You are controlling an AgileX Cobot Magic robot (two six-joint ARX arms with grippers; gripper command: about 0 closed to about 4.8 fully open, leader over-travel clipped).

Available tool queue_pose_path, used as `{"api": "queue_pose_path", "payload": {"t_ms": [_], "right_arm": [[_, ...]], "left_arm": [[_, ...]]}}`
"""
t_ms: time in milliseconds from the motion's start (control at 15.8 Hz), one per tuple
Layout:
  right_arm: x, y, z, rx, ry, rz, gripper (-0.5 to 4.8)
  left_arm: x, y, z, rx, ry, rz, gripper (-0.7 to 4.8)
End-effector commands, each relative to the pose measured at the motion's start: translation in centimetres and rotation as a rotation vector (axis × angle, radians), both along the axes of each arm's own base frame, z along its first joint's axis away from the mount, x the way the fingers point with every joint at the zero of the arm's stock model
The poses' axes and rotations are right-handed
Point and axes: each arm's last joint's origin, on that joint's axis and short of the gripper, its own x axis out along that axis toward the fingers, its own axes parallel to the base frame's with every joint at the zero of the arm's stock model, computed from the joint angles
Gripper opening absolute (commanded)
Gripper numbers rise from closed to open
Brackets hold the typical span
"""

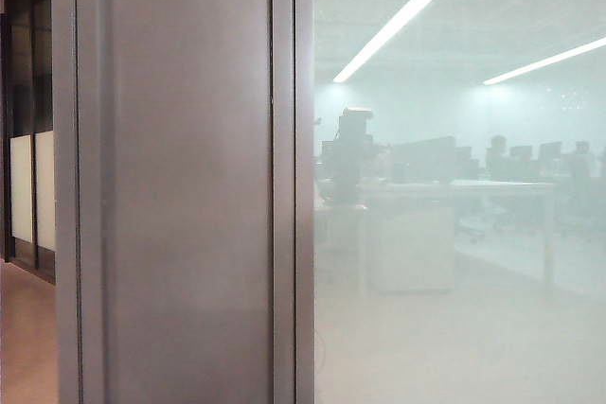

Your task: Raise the arm to find the leftmost switch on the wall and turn on the lights.

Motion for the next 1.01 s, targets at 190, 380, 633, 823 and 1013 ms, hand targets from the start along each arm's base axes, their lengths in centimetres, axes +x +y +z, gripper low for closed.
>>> {"api": "queue_pose_path", "payload": {"t_ms": [190,380,633,823,1013], "right_arm": [[-0.03,-0.01,0.19,0.001,-0.016,0.000,0.00],[-0.03,-0.01,0.19,0.001,-0.016,0.000,0.00],[-0.03,-0.01,0.19,0.001,-0.016,0.000,0.00],[-0.03,-0.01,0.19,0.001,-0.016,0.000,0.00],[-0.03,-0.01,0.19,0.001,-0.016,0.000,0.00]], "left_arm": [[0.00,-0.01,0.28,0.001,-0.027,0.000,-0.05],[0.00,-0.01,0.29,0.002,-0.028,0.000,-0.05],[0.00,-0.03,0.32,0.002,-0.031,-0.003,-0.05],[0.00,-0.07,0.37,0.002,-0.037,-0.013,-0.05],[0.01,-0.32,0.37,0.003,-0.036,-0.037,-0.05]]}}
